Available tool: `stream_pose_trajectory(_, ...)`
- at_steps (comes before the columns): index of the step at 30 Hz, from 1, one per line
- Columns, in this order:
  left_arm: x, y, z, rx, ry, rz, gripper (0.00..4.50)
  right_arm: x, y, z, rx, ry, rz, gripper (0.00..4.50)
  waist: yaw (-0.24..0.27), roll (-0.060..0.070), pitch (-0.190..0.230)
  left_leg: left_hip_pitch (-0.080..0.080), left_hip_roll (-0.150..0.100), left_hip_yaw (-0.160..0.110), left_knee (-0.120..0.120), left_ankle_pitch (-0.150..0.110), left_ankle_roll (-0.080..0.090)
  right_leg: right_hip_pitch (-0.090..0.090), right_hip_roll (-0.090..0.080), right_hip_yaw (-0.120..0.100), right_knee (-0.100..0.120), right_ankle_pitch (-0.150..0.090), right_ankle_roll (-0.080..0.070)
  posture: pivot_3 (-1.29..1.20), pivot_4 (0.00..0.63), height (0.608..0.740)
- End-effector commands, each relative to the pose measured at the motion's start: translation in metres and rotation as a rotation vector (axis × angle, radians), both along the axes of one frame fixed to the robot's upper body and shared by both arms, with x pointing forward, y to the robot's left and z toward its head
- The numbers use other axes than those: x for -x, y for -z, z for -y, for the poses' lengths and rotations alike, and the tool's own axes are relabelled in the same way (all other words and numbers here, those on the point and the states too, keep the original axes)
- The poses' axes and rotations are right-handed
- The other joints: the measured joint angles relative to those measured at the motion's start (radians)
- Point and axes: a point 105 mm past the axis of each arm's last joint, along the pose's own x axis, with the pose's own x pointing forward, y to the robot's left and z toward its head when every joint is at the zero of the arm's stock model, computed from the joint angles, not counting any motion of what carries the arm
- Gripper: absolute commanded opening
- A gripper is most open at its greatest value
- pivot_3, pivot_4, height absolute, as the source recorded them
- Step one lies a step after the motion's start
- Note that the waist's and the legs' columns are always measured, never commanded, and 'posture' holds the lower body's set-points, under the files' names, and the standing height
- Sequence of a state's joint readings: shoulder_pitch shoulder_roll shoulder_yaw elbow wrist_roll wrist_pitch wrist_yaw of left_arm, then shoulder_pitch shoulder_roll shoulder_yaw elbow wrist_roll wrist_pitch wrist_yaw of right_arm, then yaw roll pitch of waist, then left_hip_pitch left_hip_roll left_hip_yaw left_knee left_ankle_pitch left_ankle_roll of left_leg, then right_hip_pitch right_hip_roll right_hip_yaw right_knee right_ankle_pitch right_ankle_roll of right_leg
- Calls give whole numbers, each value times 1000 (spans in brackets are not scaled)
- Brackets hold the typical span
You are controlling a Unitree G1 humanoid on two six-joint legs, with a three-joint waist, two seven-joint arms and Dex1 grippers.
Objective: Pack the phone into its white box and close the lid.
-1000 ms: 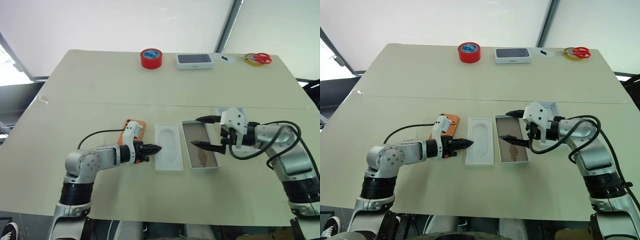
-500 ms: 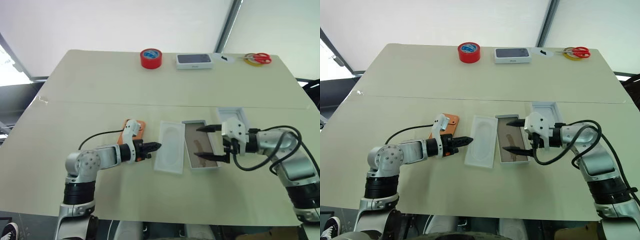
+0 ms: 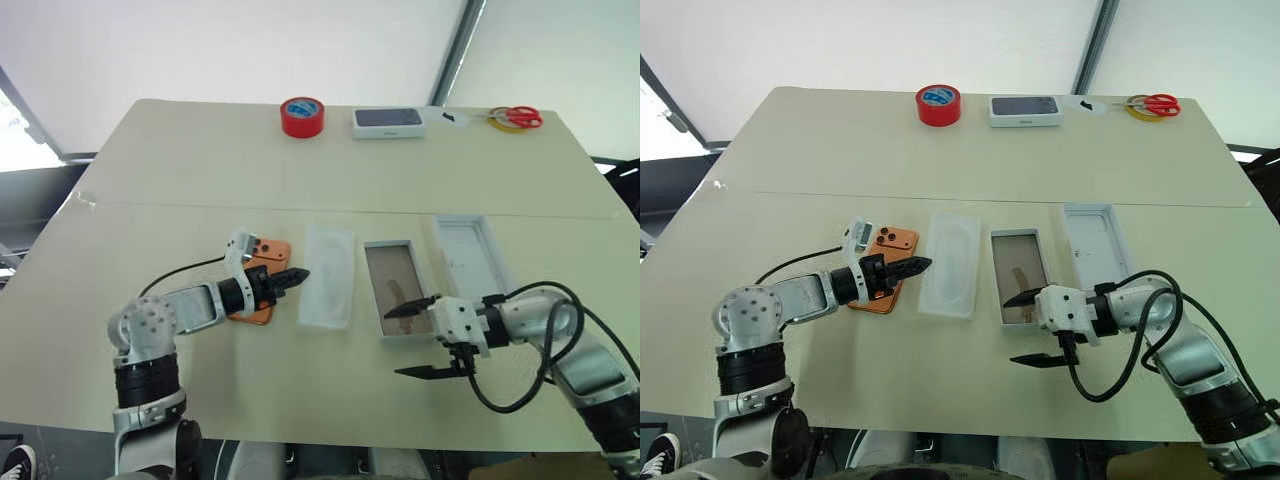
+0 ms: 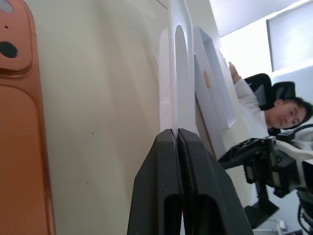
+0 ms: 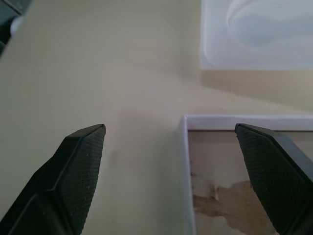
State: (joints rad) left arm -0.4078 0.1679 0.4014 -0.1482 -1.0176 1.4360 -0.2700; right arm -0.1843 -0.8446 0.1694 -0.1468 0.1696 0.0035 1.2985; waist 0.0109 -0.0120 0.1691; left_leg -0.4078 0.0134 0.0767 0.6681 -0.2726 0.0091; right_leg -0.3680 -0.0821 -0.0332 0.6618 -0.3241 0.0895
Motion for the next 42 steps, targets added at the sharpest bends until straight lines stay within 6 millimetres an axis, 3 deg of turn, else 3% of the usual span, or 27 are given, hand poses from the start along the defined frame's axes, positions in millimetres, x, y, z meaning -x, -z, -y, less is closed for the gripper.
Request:
stream_pose_trajectory(1, -3, -17, -7, 48, -44, 60, 0, -5, 2, 3, 34, -9, 28, 3180, 1, 0, 0, 0, 0, 0, 0, 0, 0, 0, 0, 0, 0, 0, 0, 0, 150, 730)
stream_pose_trajectory(4, -8, -26, -11, 89, -85, 81, 0, -7, 2, 1, 26, -13, 15, 1424, 1, 0, 0, 0, 0, 0, 0, 0, 0, 0, 0, 0, 0, 0, 0, 0, 150, 730)
stream_pose_trajectory(7, -13, -32, -13, 108, -110, 95, 0, -10, 0, -6, -3, -14, 15, 58, 1, -2, 1, 0, 0, 0, 0, 0, 0, 0, 0, 0, 0, 0, 0, 0, 150, 730)
stream_pose_trajectory(16, -26, -40, -12, 171, -187, 102, 0, -45, -4, -46, -77, 97, 84, 58, 1, -2, 1, 0, 0, 0, 0, 1, -2, 0, 1, -1, 0, 0, 0, 0, 150, 730)
stream_pose_trajectory(20, -27, -38, -6, 180, -185, 94, 0, -45, -8, -59, -108, 86, 65, 58, 2, -2, 1, 0, 0, 0, 0, 1, -2, 0, 1, -1, 0, 0, 0, 0, 150, 730)
stream_pose_trajectory(23, -27, -37, 1, 151, -162, 104, 0, -40, -13, -61, -153, 87, -18, 933, 1, -2, 1, 0, 0, 0, 0, 1, -2, 0, 1, -1, 0, 0, 0, 0, 150, 730)
stream_pose_trajectory(28, -23, -40, 14, 141, -101, 131, 0, -40, -36, -47, -209, 112, 16, 3515, 0, -2, 1, 0, 0, 0, 0, 1, -2, 0, 1, -1, 0, 0, 0, 0, 150, 730)
stream_pose_trajectory(31, -24, -37, 22, 128, -70, 128, 0, -41, -48, -14, -204, 178, -7, 3515, 4, -2, 1, 0, -1, -1, 0, 1, -2, 0, 1, -1, 0, 0, 0, 0, 150, 730)
stream_pose_trajectory(36, -30, -35, 34, 135, -39, 121, 0, -48, -45, 30, -110, 268, 38, 3515, 0, -2, 1, 0, 0, -1, 0, 1, -1, 1, 1, -1, -1, 0, 0, 0, 150, 730)
stream_pose_trajectory(39, -34, -28, 40, 119, -32, 103, 0, -58, -48, 40, -105, 315, 82, 3515, -2, -2, 1, 0, 0, 0, -1, 1, -1, 0, 1, -1, -1, 0, 0, 0, 150, 730)
stream_pose_trajectory(42, -39, -21, 48, 117, -34, 85, 0, -64, -51, 37, -133, 326, 114, 3515, -2, -2, 1, 0, 0, 0, -1, 1, -1, 0, 1, -1, -1, 0, 0, 0, 150, 730)
